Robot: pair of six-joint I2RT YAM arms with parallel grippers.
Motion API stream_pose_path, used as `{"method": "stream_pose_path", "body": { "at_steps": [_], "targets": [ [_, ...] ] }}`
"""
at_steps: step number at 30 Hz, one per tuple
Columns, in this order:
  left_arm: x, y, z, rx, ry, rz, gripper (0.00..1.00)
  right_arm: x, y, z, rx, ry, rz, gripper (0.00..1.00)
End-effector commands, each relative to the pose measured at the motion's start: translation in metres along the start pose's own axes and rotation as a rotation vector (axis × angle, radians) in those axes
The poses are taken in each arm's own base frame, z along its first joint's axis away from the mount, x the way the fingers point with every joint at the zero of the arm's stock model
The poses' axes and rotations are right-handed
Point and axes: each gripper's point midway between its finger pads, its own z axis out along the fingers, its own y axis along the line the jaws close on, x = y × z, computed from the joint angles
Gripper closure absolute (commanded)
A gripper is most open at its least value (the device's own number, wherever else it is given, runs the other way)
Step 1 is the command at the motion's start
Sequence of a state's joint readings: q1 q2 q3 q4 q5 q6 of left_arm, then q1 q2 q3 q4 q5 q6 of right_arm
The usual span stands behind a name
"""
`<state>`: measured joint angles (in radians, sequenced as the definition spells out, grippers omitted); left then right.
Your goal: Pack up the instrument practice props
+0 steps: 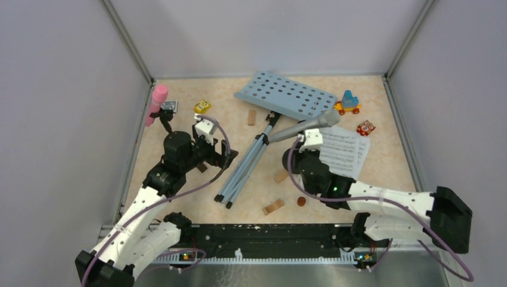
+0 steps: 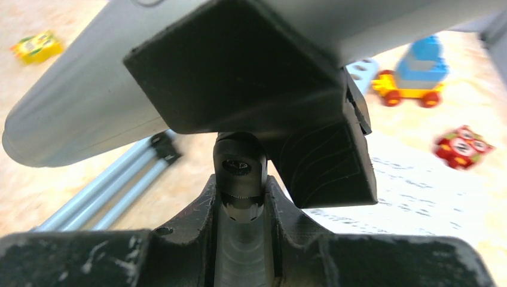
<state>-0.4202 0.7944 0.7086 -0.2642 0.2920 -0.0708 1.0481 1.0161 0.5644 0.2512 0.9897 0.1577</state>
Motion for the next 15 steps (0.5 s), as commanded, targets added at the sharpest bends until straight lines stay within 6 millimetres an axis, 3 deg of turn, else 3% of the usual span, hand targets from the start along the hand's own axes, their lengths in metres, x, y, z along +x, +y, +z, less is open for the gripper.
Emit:
{"method": "stream_pose_path", "body": {
  "at_steps": [1, 7, 11, 15],
  "targets": [
    [-0.012, 0.012, -0.009, -0.078, -0.056, 0.031, 0.01, -0.038, 0.054, -0.002, -0.120, -0.096, 0.122, 1.00],
    [-0.014, 0.014, -0.014, -0.098, -0.076, 0.030, 0.01, -0.053, 0.069, 0.007, -0.151, -0.185, 0.082, 1.00],
    [-0.014, 0.014, -0.013, -0.097, -0.072, 0.030, 0.01, -0.063, 0.062, 0.031, -0.150, -0.190, 0.111, 1.00],
    [-0.013, 0.014, -0.013, -0.096, -0.068, 0.028, 0.01, -0.060, 0.056, 0.052, -0.161, -0.181, 0.135, 1.00]
  ]
}}
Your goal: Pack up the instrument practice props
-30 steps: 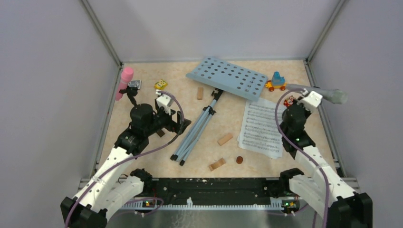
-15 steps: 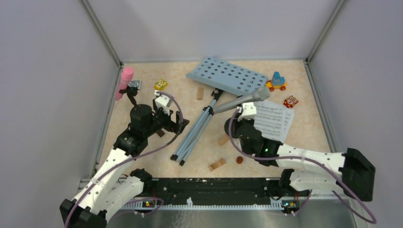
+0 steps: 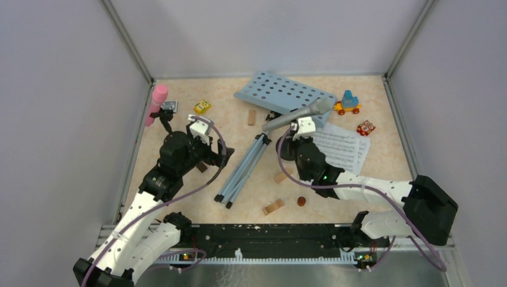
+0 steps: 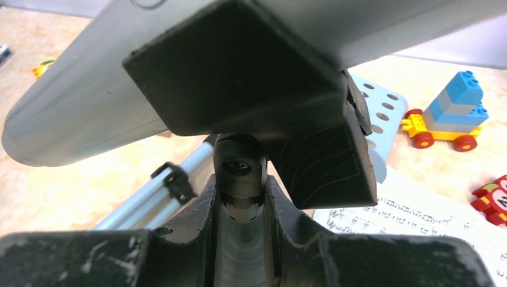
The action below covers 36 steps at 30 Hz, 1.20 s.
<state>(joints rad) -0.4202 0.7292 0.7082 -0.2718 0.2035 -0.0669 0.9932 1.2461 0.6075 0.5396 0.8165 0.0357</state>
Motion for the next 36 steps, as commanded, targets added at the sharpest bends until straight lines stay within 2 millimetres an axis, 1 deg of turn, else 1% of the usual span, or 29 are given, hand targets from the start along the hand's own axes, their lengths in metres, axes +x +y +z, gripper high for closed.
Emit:
{"method": "stream_pose_path", "body": {
  "at_steps": [1, 5, 7, 10, 14, 18, 21, 26, 30, 34, 35, 36],
  "targets": [
    [0.001, 0.003, 0.000, -0.014, -0.006, 0.009, 0.01, -0.057, 0.003, 0.024, -0.029, -0.142, 0.154, 1.00],
    [0.002, 0.004, 0.000, -0.016, -0.002, 0.007, 0.01, -0.043, 0.008, 0.034, -0.041, -0.123, 0.116, 1.00],
    [0.001, 0.003, 0.000, -0.016, -0.001, 0.004, 0.01, -0.032, 0.012, 0.038, -0.049, -0.106, 0.098, 1.00],
    [-0.001, 0.001, -0.002, -0.010, -0.010, -0.014, 0.01, -0.017, 0.014, 0.039, -0.054, -0.095, 0.093, 1.00],
    [0.001, -0.001, -0.006, -0.004, -0.007, -0.023, 0.01, -0.001, 0.018, 0.036, -0.090, -0.075, 0.086, 1.00],
    [-0.001, -0.001, -0.009, -0.008, -0.029, -0.022, 0.01, 0.002, 0.028, 0.026, -0.147, -0.069, 0.107, 1.00],
    [0.001, -0.001, -0.007, -0.004, -0.022, -0.027, 0.01, 0.007, 0.041, 0.015, -0.178, -0.053, 0.099, 1.00],
    [0.002, -0.001, -0.007, -0.005, -0.019, -0.028, 0.01, 0.019, 0.058, -0.005, -0.175, 0.015, 0.150, 1.00],
    [0.001, -0.002, -0.008, 0.000, -0.027, -0.028, 0.01, 0.029, 0.062, -0.018, -0.135, 0.082, 0.226, 1.00],
    [-0.001, -0.007, -0.007, 0.028, -0.038, -0.020, 0.01, 0.037, 0.057, -0.018, -0.081, 0.115, 0.237, 1.00],
    [-0.003, -0.008, -0.007, 0.035, -0.043, -0.019, 0.01, 0.037, 0.058, -0.018, -0.087, 0.122, 0.225, 0.97],
    [-0.005, -0.010, -0.008, 0.041, -0.050, -0.021, 0.01, 0.039, 0.061, -0.019, -0.100, 0.130, 0.209, 0.89]
  ]
}}
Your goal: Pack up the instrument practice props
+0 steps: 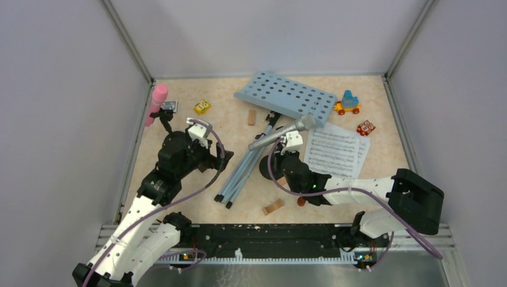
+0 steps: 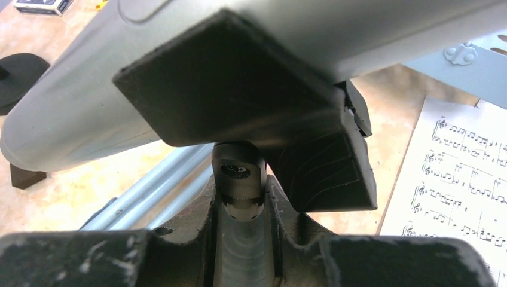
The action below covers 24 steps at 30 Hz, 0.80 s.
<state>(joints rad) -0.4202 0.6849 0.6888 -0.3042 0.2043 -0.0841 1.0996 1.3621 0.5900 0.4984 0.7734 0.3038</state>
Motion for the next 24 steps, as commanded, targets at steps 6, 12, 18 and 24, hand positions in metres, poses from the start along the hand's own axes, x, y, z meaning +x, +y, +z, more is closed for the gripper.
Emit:
{"method": "stream_pose_path", "body": {
  "at_steps": [6, 12, 18, 24],
  "targets": [
    [-0.032, -0.022, -0.005, 0.118, -0.116, 0.029, 0.01, -0.020, 0.028, -0.020, -0.194, 0.011, -0.018, 0.49],
    [-0.047, -0.047, -0.009, 0.264, -0.153, 0.086, 0.01, -0.022, 0.037, -0.062, -0.457, 0.019, -0.140, 0.39],
    [-0.073, -0.072, -0.011, 0.418, -0.243, 0.178, 0.01, -0.036, 0.016, -0.104, -0.701, 0.011, -0.097, 0.41],
    [-0.100, -0.078, 0.014, 0.438, -0.236, 0.165, 0.01, -0.046, -0.026, -0.095, -0.737, 0.035, 0.104, 0.42]
  ]
}}
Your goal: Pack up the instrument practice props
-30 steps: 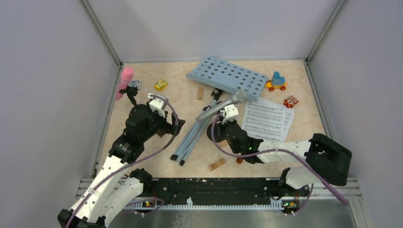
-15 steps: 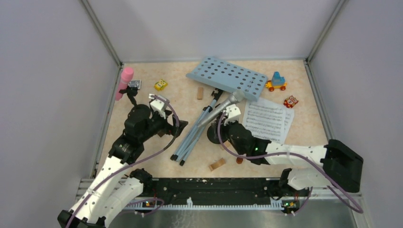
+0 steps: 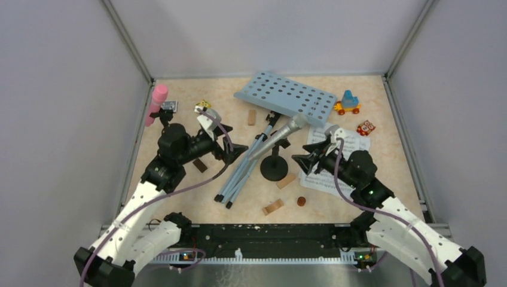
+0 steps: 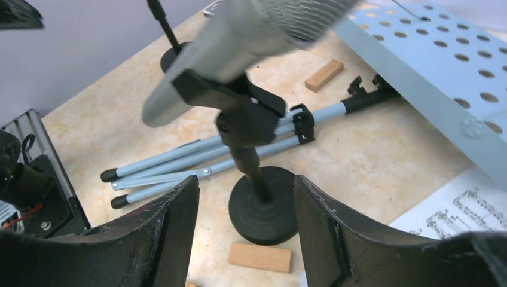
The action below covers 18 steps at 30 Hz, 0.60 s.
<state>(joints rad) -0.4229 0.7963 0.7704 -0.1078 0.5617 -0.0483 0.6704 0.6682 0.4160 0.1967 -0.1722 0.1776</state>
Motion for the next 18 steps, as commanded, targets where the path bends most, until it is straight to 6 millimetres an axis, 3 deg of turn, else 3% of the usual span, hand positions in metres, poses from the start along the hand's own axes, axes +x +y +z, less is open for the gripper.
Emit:
{"method": "stream_pose_path", "body": {
  "at_steps": [1, 4, 9, 14, 18],
  "targets": [
    [-0.052, -0.011, 0.024, 0.084, -0.091, 0.085, 0.01, 0.011, 0.007, -0.009, -0.174, 0.049, 0.143, 0.42],
    [-0.056, -0.031, 0.048, 0.121, -0.059, 0.142, 0.01, 0.004, -0.007, -0.009, -0.158, 0.004, 0.192, 0.43],
    [-0.055, -0.057, 0.082, 0.204, -0.019, 0.205, 0.01, -0.007, -0.007, -0.006, -0.194, -0.044, 0.150, 0.51],
    [-0.044, -0.061, 0.108, 0.251, 0.026, 0.236, 0.01, -0.014, 0.002, -0.011, -0.244, -0.089, 0.121, 0.52],
    [-0.029, -0.057, 0.125, 0.274, 0.096, 0.264, 0.01, -0.008, 0.005, -0.014, -0.258, -0.064, 0.107, 0.52]
  ]
}}
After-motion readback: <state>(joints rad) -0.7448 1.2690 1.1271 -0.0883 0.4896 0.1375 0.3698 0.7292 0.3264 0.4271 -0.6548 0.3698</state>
